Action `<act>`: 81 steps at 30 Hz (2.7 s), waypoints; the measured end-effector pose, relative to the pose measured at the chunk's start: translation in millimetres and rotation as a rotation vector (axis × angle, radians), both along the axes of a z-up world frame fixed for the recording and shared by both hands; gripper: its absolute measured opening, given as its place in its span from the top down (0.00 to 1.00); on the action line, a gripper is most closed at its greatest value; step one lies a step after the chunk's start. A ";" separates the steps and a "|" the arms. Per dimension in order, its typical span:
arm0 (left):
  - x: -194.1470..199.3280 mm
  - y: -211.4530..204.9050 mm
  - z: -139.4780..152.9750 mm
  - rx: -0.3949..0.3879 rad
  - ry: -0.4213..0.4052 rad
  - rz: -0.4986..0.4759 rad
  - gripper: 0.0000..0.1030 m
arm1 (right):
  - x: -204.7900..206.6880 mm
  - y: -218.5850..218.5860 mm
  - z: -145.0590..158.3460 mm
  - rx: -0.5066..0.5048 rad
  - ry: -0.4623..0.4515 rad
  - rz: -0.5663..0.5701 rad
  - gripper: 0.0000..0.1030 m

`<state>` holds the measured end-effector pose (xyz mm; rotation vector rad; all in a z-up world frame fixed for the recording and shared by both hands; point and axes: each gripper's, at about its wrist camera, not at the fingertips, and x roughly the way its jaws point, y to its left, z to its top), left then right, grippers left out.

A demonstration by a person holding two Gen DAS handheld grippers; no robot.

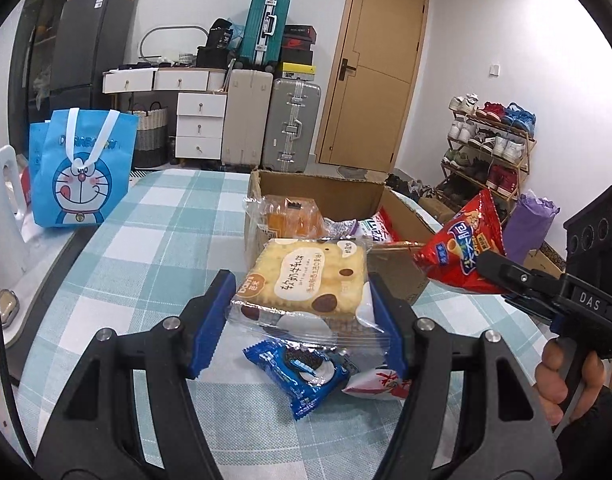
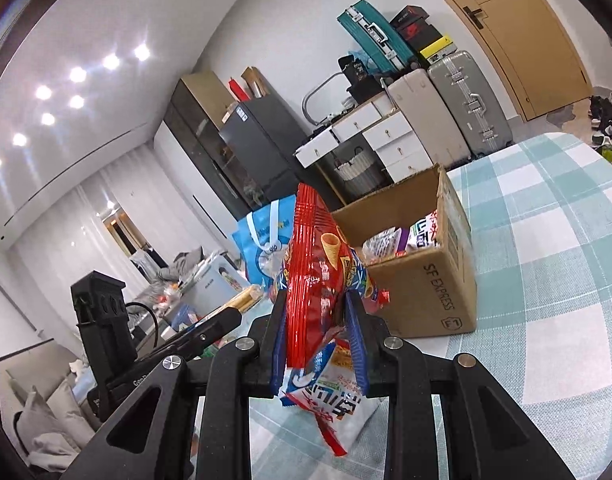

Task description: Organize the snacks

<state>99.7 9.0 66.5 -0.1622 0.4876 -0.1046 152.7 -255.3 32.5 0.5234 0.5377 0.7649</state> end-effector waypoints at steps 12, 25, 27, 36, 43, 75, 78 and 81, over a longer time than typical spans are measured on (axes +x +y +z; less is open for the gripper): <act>18.9 -2.5 7.8 0.031 0.005 0.012 0.38 | 5.0 2.6 -7.4 -0.134 0.050 -0.054 0.79; 21.0 0.0 6.4 0.020 0.000 0.014 0.38 | 15.4 -35.6 -8.3 -0.421 0.250 -0.264 0.41; 19.6 -0.6 6.8 0.027 -0.003 0.014 0.38 | 11.6 -42.1 -3.4 -0.443 0.247 -0.275 0.38; 20.2 1.8 7.7 0.030 -0.007 0.016 0.38 | 11.5 -69.4 -2.9 -0.451 0.334 -0.286 0.27; 23.3 2.2 8.9 0.026 0.000 0.016 0.38 | 27.0 -32.9 -49.3 -0.596 0.453 -0.179 0.44; 121.8 -24.4 4.2 0.123 0.037 -0.029 0.38 | 67.9 58.3 60.8 -0.408 0.005 -0.153 0.57; 129.0 -32.8 -8.6 0.155 0.054 -0.030 0.38 | 87.1 75.7 53.1 -0.457 0.026 -0.157 0.56; 129.0 -37.1 -16.8 0.182 0.048 -0.033 0.38 | 101.4 90.2 45.4 -0.503 0.060 -0.148 0.55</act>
